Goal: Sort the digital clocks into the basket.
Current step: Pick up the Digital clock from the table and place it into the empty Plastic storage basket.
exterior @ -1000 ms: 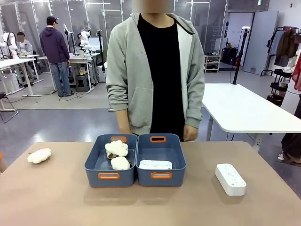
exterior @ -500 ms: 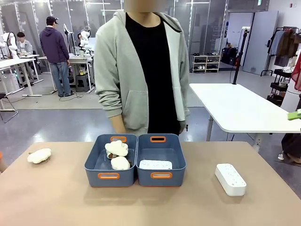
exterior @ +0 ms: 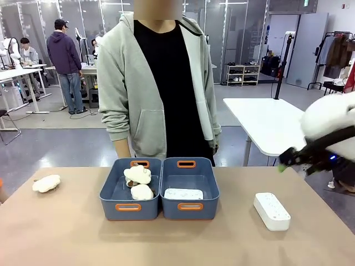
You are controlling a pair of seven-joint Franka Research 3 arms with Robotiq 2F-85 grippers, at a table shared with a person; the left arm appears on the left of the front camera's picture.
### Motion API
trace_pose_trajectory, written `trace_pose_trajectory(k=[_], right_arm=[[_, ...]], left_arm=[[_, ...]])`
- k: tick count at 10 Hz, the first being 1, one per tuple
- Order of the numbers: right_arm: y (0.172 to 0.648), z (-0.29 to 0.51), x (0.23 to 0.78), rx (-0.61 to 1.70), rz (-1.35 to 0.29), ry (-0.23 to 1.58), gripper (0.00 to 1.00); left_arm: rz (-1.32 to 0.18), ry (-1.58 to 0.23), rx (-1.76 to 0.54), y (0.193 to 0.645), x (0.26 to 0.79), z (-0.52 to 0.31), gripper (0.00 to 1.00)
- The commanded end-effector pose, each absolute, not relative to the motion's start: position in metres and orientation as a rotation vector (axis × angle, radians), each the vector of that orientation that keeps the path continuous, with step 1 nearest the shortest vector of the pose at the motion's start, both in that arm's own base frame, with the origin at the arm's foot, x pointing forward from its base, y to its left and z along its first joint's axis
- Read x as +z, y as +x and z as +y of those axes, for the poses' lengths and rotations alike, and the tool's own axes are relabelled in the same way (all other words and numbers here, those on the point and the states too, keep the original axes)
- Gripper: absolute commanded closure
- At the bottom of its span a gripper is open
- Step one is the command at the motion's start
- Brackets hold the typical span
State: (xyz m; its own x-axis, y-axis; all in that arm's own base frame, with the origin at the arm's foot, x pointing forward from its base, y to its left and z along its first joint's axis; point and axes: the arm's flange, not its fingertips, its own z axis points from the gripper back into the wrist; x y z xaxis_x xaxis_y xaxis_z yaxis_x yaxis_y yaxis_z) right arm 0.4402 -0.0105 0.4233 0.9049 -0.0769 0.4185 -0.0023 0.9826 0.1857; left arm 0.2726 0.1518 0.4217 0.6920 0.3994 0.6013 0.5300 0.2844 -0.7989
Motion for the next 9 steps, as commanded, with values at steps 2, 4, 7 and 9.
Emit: trace_pose_trajectory(k=[2, 4, 7, 9], right_arm=[[0.453, 0.0, 0.394, -0.047, -0.349, 0.123, 0.0], [0.451, 0.006, 0.372, -0.025, -0.298, 0.112, 0.0], [0.455, 0.014, 0.35, -0.006, -0.278, 0.096, 0.0], [0.455, 0.026, 0.338, 0.016, -0.247, 0.109, 0.0]], left_arm=[[-0.884, -1.339, -0.115, 0.272, 0.425, 0.152, 0.0], [-0.884, -1.339, -0.115, 0.272, 0.425, 0.152, 0.0], [-0.884, -1.339, -0.115, 0.272, 0.425, 0.152, 0.0], [-0.884, -1.339, -0.115, 0.272, 0.425, 0.152, 0.0]])
